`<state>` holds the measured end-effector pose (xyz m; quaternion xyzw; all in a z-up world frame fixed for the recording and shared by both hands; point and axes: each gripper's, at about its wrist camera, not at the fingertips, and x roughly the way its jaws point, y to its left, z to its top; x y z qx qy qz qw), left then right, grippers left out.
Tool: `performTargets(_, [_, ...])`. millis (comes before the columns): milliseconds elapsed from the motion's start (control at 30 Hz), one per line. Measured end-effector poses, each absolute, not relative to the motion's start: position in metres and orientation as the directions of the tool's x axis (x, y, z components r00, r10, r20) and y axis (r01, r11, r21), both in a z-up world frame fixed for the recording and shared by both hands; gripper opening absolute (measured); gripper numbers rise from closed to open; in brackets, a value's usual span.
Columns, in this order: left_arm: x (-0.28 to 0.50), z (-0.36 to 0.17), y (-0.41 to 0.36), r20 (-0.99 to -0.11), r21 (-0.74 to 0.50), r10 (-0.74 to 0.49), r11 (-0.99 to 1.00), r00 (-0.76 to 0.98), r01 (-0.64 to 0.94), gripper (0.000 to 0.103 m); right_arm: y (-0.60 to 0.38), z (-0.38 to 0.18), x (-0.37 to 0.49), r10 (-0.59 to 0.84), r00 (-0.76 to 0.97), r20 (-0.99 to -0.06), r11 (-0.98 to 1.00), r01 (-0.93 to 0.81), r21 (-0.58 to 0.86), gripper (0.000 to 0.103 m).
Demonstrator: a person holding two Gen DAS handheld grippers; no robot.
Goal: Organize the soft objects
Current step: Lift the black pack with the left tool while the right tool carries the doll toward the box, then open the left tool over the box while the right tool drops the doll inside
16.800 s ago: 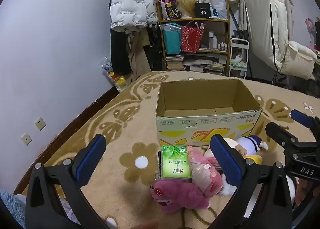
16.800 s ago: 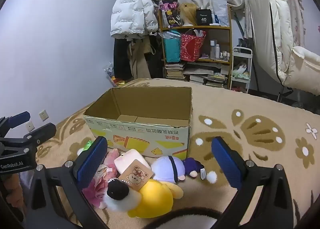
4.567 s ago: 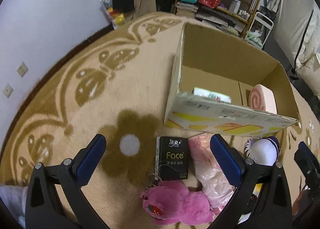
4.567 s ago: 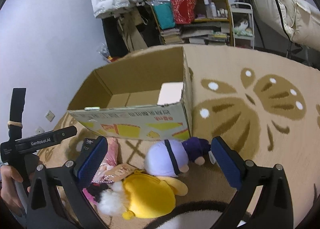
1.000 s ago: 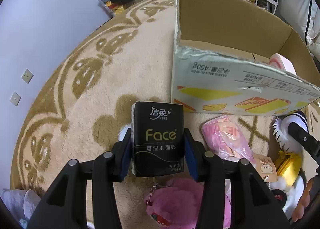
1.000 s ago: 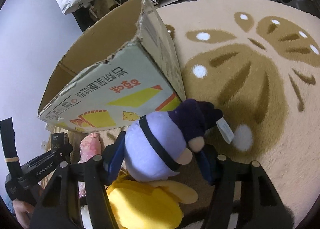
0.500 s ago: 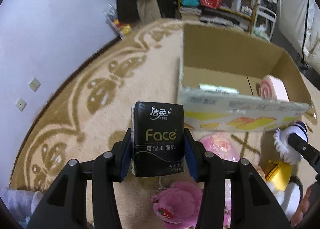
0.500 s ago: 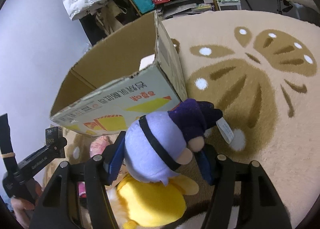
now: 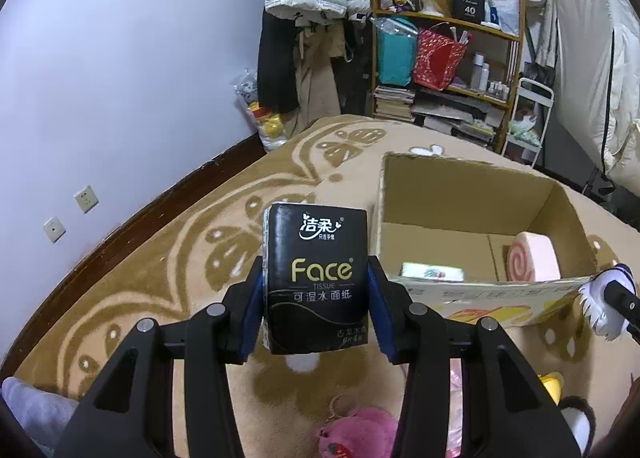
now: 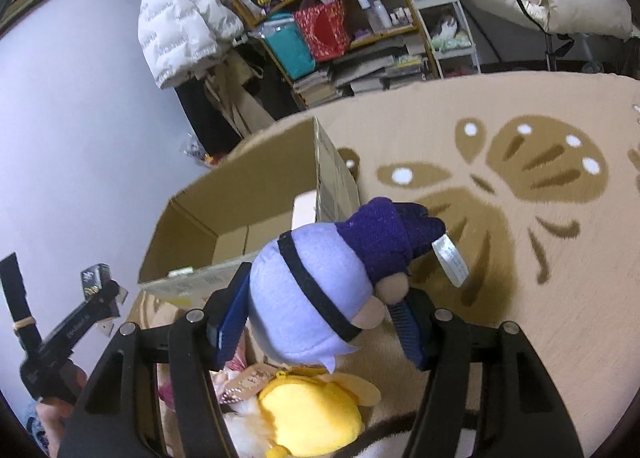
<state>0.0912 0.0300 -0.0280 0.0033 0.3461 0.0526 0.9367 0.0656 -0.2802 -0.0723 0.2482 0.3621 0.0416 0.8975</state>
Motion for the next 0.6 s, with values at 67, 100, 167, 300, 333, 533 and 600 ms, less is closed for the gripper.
performTargets(67, [0.093,-0.024,0.027,-0.632,0.056,0.105,0.994,0.767,-0.09,0.045,-0.282,-0.067,0.066,0.249,0.746,-0.618,0.873,0.104,0.477,0.068])
performTargets(100, [0.093,-0.022,0.025,-0.626,0.06,0.104,0.995,0.773,-0.085,0.045,-0.282,-0.064,0.065,0.245,0.752,-0.612,0.876,0.099,0.472,0.068])
performTargets(167, [0.095,-0.017,0.023,-0.616,0.063,0.099,0.995,0.782,-0.076,0.045,-0.28,-0.058,0.063,0.231,0.765,-0.601,0.887,0.089,0.454,0.068])
performTargets(300, [0.103,-0.006,0.017,-0.605,0.084,0.092,0.995,0.791,-0.051,0.045,-0.277,-0.045,0.061,0.211,0.787,-0.579,0.901,0.074,0.428,0.068])
performTargets(333, [0.106,-0.002,0.015,-0.602,0.09,0.09,0.995,0.794,-0.045,0.045,-0.276,-0.043,0.061,0.212,0.791,-0.574,0.902,0.068,0.426,0.068])
performTargets(533, [0.125,0.011,0.007,-0.585,0.109,0.075,0.994,0.807,-0.014,0.045,-0.27,-0.026,0.07,0.228,0.811,-0.539,0.915,0.011,0.403,0.069])
performTargets(600, [0.133,0.013,0.005,-0.589,0.108,0.068,0.994,0.805,-0.005,0.045,-0.265,-0.021,0.081,0.234,0.813,-0.534,0.921,-0.01,0.388,0.069])
